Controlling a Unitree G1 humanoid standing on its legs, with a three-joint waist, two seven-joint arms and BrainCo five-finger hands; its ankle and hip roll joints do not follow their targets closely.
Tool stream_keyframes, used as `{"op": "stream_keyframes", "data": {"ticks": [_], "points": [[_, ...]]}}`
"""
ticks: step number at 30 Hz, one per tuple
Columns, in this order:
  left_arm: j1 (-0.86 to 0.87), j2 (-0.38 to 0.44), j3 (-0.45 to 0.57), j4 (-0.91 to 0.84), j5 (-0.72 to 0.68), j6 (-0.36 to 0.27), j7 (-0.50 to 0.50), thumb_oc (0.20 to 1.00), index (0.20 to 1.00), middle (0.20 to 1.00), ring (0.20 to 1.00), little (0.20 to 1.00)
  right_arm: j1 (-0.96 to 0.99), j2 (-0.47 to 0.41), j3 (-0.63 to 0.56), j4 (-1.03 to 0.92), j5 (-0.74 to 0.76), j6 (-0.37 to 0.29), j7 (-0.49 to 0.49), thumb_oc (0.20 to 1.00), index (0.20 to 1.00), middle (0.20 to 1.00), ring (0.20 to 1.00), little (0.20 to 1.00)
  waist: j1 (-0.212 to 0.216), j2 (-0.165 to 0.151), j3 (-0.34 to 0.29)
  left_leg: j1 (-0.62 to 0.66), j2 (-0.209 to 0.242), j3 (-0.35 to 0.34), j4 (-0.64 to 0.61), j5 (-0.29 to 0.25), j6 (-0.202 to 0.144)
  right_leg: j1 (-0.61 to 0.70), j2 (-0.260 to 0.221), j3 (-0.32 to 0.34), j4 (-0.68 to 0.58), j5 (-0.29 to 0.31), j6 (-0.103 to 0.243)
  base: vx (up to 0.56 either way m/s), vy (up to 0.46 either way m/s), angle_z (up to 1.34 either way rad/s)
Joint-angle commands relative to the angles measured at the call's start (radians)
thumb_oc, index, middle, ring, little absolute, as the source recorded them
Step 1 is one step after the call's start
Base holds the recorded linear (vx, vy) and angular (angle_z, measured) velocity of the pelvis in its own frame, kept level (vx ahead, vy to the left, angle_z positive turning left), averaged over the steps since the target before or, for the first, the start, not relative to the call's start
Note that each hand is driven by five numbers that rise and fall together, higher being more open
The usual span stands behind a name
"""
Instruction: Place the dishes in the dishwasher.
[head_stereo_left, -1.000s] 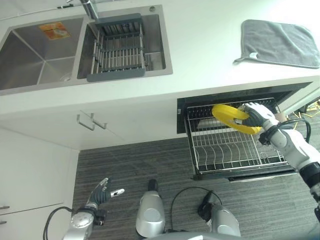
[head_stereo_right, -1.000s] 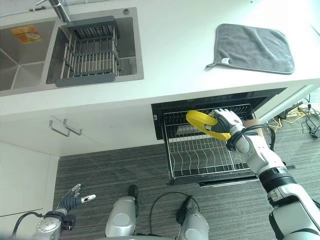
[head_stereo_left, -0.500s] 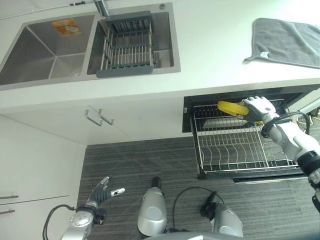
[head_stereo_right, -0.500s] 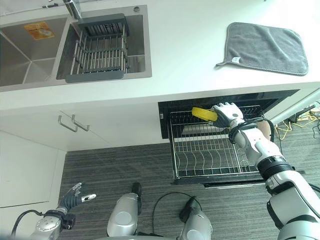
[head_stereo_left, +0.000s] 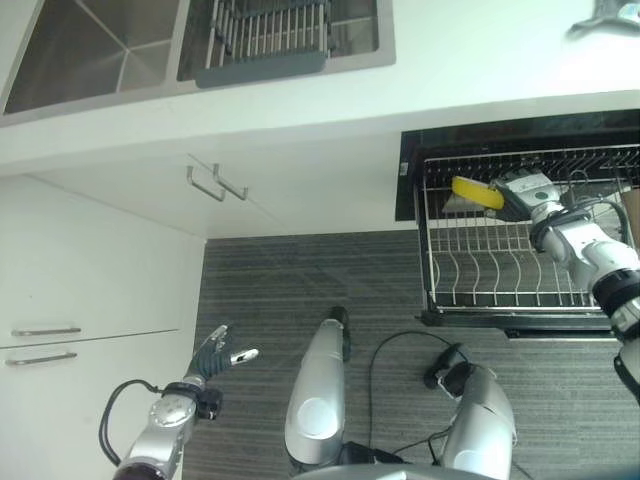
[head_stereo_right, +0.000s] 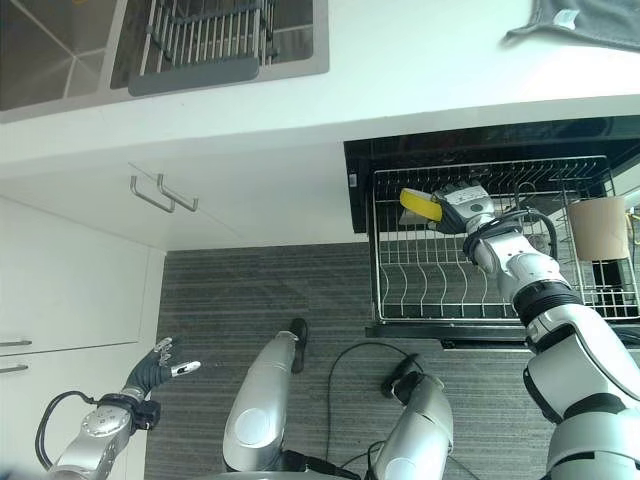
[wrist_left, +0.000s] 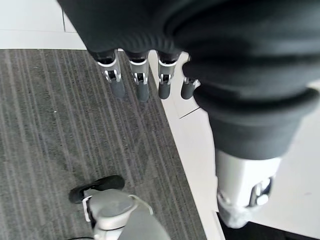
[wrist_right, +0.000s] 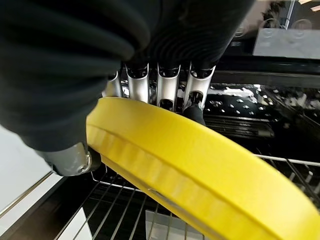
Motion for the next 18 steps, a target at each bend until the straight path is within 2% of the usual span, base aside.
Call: {"op": "stream_keyframes", "data": {"ticks": [1, 3, 5, 9, 14, 15, 16, 17, 18], "points": [[0.067, 0.080, -0.004, -0.038, -0.051, -0.044, 0.035, 1.000, 1.000, 1.000, 1.000, 1.000, -0.055, -0.022, -0.002, -0.014, -0.032, -0.016, -0.129, 0.200, 0.200, 0.200, 0.200, 0.200, 0.018, -0.027, -0.075, 0.039, 0.054, -0.063, -0.104, 0.047, -0.033, 0.061, -0.078, 0.086, -0.022, -0.026, 0.124, -0.07, 0.052, -0.01], [0.064, 0.082, -0.010, -0.043, -0.066, -0.043, 0.049, 1.000, 1.000, 1.000, 1.000, 1.000, -0.067, -0.024, 0.003, -0.018, -0.051, -0.018, -0.167, 0.200, 0.200, 0.200, 0.200, 0.200, 0.017, -0.022, -0.070, 0.022, 0.051, -0.065, -0.094, 0.043, -0.032, 0.038, -0.084, 0.095, -0.002, -0.032, 0.125, -0.06, 0.049, -0.05], [0.063, 0.081, -0.014, -0.044, -0.068, -0.054, 0.049, 1.000, 1.000, 1.000, 1.000, 1.000, -0.060, -0.010, -0.001, -0.011, -0.060, 0.021, -0.191, 0.200, 0.200, 0.200, 0.200, 0.200, 0.016, -0.021, -0.066, -0.003, 0.052, -0.067, -0.093, 0.048, -0.033, 0.005, -0.091, 0.110, 0.007, -0.031, 0.131, -0.08, 0.027, 0.00], [0.047, 0.088, -0.028, -0.053, -0.077, -0.084, 0.058, 1.000, 1.000, 1.000, 1.000, 1.000, -0.074, 0.020, 0.008, 0.045, -0.038, 0.053, -0.156, 0.200, 0.200, 0.200, 0.200, 0.200, 0.019, -0.014, -0.057, -0.032, 0.054, -0.067, -0.108, 0.062, -0.033, -0.031, -0.097, 0.115, 0.008, -0.031, 0.134, -0.10, 0.016, -0.02], [0.018, 0.094, -0.030, -0.072, -0.086, -0.075, 0.064, 1.000, 1.000, 1.000, 1.000, 1.000, -0.085, 0.061, 0.024, 0.092, -0.002, 0.082, -0.051, 0.200, 0.200, 0.200, 0.200, 0.200, 0.025, -0.011, -0.048, -0.055, 0.053, -0.063, -0.112, 0.067, -0.031, -0.061, -0.102, 0.118, 0.019, -0.035, 0.133, -0.07, 0.011, -0.01], [0.015, 0.095, -0.030, -0.074, -0.087, -0.071, 0.065, 1.000, 1.000, 1.000, 1.000, 1.000, -0.087, 0.066, 0.025, 0.096, 0.020, 0.091, 0.005, 0.200, 0.200, 0.200, 0.200, 0.200, 0.026, -0.013, -0.047, -0.060, 0.052, -0.064, -0.110, 0.067, -0.031, -0.065, -0.102, 0.119, 0.022, -0.035, 0.132, -0.05, 0.003, 0.01], [0.012, 0.095, -0.026, -0.082, -0.086, -0.061, 0.064, 1.000, 1.000, 1.000, 1.000, 1.000, -0.083, 0.069, 0.030, 0.096, 0.008, 0.092, 0.001, 0.200, 0.200, 0.200, 0.200, 0.200, 0.026, -0.013, -0.045, -0.063, 0.052, -0.064, -0.110, 0.068, -0.031, -0.068, -0.102, 0.118, 0.020, -0.035, 0.131, -0.03, 0.001, 0.02], [0.009, 0.096, -0.025, -0.084, -0.086, -0.055, 0.064, 1.000, 1.000, 1.000, 1.000, 1.000, -0.084, 0.076, 0.033, 0.101, 0.036, 0.109, 0.042, 0.200, 0.200, 0.200, 0.200, 0.200, 0.027, -0.017, -0.044, -0.067, 0.052, -0.065, -0.109, 0.067, -0.030, -0.074, -0.103, 0.119, 0.026, -0.037, 0.130, -0.04, 0.002, 0.01], [0.004, 0.094, -0.030, -0.086, -0.084, -0.052, 0.066, 1.000, 1.000, 1.000, 1.000, 1.000, -0.075, 0.097, 0.028, 0.114, 0.062, 0.158, 0.103, 0.200, 0.200, 0.200, 0.200, 0.200, 0.029, -0.019, -0.042, -0.071, 0.052, -0.064, -0.111, 0.070, -0.030, -0.081, -0.103, 0.121, 0.027, -0.035, 0.130, -0.04, 0.002, 0.00]]}}
